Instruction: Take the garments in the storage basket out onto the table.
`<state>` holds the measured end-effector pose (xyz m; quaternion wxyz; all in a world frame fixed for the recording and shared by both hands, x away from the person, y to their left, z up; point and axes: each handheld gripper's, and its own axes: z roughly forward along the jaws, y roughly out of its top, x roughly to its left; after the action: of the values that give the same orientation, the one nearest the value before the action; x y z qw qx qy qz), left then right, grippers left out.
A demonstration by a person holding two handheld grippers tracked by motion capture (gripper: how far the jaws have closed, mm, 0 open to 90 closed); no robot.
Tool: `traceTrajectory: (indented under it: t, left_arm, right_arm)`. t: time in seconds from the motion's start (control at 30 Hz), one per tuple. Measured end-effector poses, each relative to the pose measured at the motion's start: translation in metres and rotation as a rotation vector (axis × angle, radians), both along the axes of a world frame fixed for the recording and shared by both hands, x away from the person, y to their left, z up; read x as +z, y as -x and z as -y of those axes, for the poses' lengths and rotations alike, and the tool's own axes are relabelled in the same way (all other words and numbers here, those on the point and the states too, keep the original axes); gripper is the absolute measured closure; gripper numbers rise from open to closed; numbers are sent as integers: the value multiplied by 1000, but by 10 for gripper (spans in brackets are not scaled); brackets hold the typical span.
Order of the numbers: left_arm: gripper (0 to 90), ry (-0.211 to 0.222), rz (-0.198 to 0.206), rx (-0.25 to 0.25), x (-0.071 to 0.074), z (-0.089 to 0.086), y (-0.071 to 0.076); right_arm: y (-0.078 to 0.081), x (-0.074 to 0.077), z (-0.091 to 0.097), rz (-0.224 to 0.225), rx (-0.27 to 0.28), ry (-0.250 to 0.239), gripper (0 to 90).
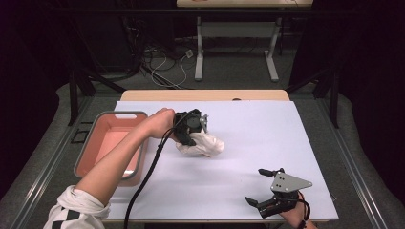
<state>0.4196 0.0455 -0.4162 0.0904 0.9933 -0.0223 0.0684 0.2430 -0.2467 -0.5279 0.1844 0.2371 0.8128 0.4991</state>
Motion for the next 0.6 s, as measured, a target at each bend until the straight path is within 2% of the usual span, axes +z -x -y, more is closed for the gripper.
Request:
traceTrajectory:
  t: [0.13,0.37,0.4,0.5,0.6]
  left_arm:
    - [685,-4,4,19,-5,3,0]
    - [684,13,14,35,-11,10,3]
    - [684,27,3,49,-13,13,3]
    - [685,26,10,55,-15,15,3]
    - [684,43,6,64,-18,17,3]
  right_arm:
    - [0,0,0,-1,1,0,11]
    - [-1,0,0,1,4,3,11]
    - [-1,-1,0,1,4,4,11]
    - [-1,-1,0,-1,7,3,11]
    - [-1,0,0,2,2,4,11]
